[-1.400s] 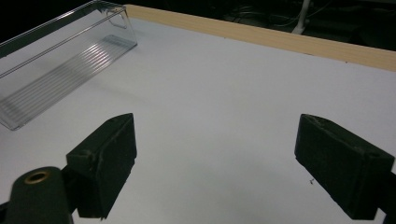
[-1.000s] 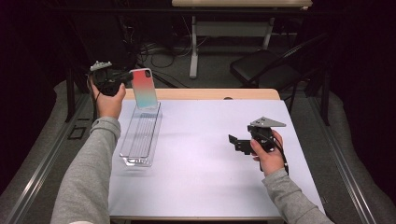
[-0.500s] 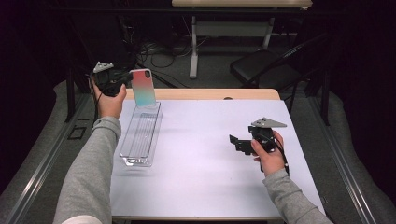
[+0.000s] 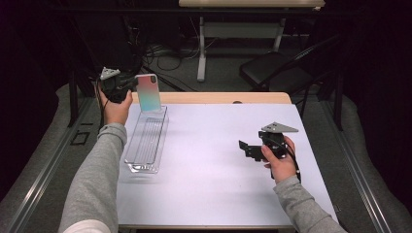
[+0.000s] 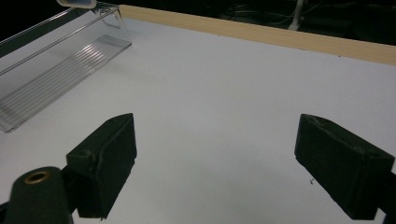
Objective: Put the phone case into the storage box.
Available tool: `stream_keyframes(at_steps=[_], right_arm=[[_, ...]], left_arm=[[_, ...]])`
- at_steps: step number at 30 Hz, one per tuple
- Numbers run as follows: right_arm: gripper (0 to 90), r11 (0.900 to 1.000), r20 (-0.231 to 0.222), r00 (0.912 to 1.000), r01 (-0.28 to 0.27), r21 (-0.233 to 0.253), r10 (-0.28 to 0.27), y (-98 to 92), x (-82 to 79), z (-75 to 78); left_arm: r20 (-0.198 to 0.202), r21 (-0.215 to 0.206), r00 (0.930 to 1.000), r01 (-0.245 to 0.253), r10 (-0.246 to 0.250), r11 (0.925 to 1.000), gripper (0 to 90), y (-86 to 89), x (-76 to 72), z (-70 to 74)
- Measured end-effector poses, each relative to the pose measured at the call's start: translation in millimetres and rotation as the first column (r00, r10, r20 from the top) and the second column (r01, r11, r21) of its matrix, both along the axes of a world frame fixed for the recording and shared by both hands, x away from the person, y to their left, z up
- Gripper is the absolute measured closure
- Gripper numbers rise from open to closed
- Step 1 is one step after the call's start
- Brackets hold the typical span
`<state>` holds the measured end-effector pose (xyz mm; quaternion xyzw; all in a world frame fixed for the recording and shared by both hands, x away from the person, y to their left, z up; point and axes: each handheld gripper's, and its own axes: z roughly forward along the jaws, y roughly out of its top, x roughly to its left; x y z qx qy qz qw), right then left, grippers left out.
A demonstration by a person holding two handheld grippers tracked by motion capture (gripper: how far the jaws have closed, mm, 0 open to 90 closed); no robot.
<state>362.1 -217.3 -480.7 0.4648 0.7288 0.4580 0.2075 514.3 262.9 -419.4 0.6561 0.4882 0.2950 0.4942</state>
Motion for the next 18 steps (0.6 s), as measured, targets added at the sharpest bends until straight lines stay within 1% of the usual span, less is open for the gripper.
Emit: stream_keyframes(at_steps=[7,13,15,18], right_arm=[[12.5,1.0,-0.004,1.0,-0.001,-0.006,0.001,0.4,-0.1,-0.2],[12.5,1.0,-0.008,1.0,0.003,-0.005,-0.003,0.6,0.3,-0.9],[12.5,1.0,-0.012,0.9999,0.002,-0.006,-0.002,0.8,0.1,-1.1],[12.5,1.0,-0.014,0.9999,-0.001,-0.011,0.001,0.6,-0.4,-0.9]], left_arm=[[-0.006,-0.002,1.0,-0.004,0.004,1.0,84.5,0.9,3.7,-11.4],[-0.012,0.009,0.9999,-0.002,0.003,1.0,84.5,0.4,6.0,-19.8],[-0.011,0.001,0.9999,-0.001,0.001,1.0,84.5,0.1,6.9,-22.3],[-0.018,0.016,0.9998,0.0,0.0,0.9999,84.5,-1.8,8.1,-25.3]])
